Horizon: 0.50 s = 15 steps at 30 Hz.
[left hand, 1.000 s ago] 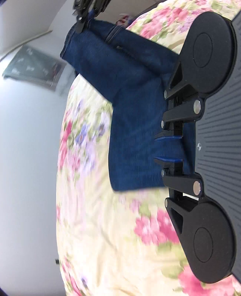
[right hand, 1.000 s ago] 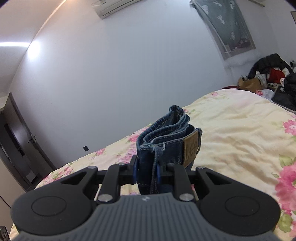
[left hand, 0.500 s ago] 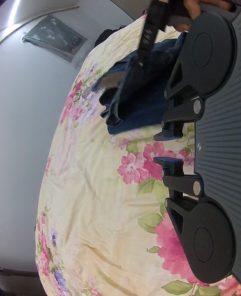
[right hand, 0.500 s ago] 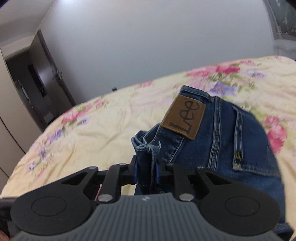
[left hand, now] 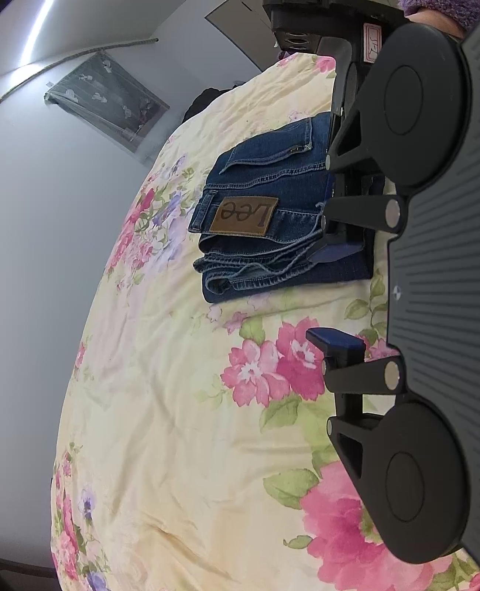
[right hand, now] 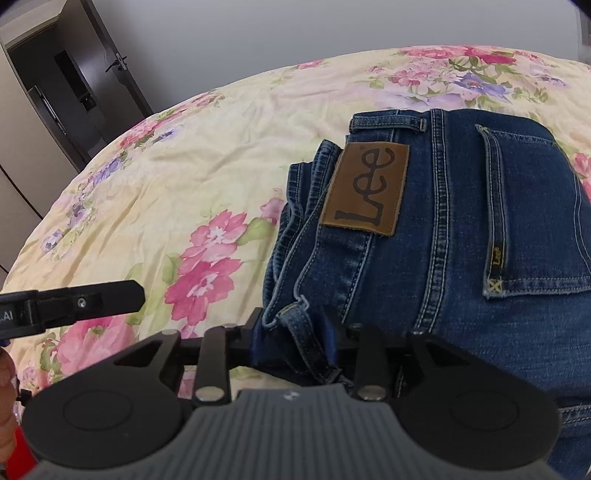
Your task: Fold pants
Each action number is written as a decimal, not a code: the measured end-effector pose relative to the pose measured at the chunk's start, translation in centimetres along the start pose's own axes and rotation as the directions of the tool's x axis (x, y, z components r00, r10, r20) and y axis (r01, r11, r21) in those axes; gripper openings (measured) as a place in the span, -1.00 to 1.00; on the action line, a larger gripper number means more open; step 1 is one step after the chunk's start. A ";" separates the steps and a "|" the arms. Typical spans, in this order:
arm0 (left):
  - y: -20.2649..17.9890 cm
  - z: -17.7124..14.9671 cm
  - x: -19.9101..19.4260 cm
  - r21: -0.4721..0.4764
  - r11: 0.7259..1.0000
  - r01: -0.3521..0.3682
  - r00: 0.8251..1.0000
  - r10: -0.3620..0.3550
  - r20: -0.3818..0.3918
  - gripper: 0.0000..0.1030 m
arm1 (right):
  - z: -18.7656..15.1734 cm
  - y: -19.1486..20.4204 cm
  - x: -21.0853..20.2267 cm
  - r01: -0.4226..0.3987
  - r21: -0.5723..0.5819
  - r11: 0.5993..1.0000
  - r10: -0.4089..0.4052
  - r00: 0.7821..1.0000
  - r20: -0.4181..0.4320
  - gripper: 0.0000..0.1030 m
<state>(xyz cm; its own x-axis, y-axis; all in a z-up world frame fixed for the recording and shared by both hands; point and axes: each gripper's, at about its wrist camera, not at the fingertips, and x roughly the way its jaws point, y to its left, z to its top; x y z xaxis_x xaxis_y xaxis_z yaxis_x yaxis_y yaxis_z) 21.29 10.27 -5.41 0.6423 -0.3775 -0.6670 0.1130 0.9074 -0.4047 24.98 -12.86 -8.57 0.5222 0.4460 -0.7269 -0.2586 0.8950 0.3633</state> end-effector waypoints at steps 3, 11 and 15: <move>-0.3 0.7 0.4 -0.019 0.999 0.028 1.000 -0.028 0.005 -0.10 | 0.9 0.2 -1.6 -0.026 -0.014 1.000 0.026 1.000 -0.007 -0.31; -2.3 3.6 4.4 -0.066 0.980 0.188 0.982 -0.188 0.015 0.04 | 3.1 -2.5 -5.6 0.219 -0.180 0.959 -0.198 0.972 0.128 -0.28; -2.7 5.3 7.9 -0.104 0.965 0.242 0.970 -0.240 0.033 0.22 | 4.2 -6.7 -6.1 0.308 -0.140 0.941 -0.287 0.946 0.152 -0.47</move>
<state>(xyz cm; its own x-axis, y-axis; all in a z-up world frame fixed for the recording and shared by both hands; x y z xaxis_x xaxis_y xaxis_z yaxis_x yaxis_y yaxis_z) 30.10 5.79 -6.29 0.6209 -0.5777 -0.5299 0.1854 0.7650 -0.6167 26.92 -21.57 -4.12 0.6914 0.1650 -0.7034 -0.1964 0.9798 0.0367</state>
